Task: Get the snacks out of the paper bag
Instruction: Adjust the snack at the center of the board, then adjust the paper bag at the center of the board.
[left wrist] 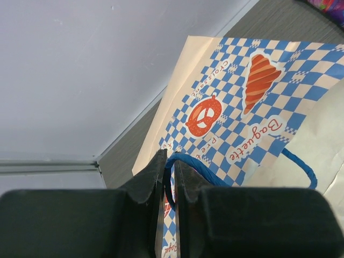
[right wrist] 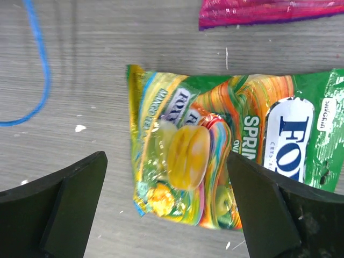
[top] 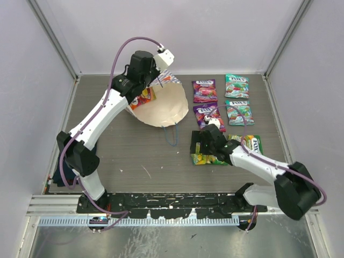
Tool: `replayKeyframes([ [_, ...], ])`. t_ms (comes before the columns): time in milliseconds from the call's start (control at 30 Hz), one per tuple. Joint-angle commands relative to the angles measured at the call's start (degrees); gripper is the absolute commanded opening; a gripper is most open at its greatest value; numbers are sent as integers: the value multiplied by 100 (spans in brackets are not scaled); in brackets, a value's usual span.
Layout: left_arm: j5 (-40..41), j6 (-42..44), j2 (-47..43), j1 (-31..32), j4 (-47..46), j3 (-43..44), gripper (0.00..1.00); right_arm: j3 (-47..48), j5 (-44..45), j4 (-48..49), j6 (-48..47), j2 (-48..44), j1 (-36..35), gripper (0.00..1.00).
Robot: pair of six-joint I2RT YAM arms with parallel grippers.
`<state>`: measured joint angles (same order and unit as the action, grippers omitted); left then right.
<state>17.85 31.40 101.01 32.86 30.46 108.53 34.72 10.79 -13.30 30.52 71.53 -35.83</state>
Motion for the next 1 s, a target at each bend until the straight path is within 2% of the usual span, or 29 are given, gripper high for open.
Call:
replayKeyframes([
  [0, 146, 91, -406, -174, -193, -163, 11, 403, -29, 85, 300, -1105, -68, 100],
  [100, 195, 58, -624, -242, -356, -474, 11, 362, -734, 1099, 556, -1418, -72, 100],
  [167, 240, -39, -739, -258, -387, -622, 10, 388, -1077, 1810, 886, -1168, -99, 100],
  [267, 310, -357, -923, -318, -293, -870, 8, 444, -1192, 2888, 1597, -465, -138, 100],
  [400, 808, -655, -1277, -322, -253, -1314, 7, 891, -1102, 3973, 2108, 918, -222, 91],
  [533, 1079, -960, -1817, -322, -37, -1639, 6, 1540, -790, 4140, 2116, 1882, -231, 89],
  [767, 1357, -1555, -3312, -189, 152, -2353, 7, 2814, -1772, 3699, 1596, 3248, -414, 85],
  [967, 1996, -1821, -3749, 71, 273, -2583, 6, 3863, -2053, 3620, 1542, 4382, -468, 77],
])
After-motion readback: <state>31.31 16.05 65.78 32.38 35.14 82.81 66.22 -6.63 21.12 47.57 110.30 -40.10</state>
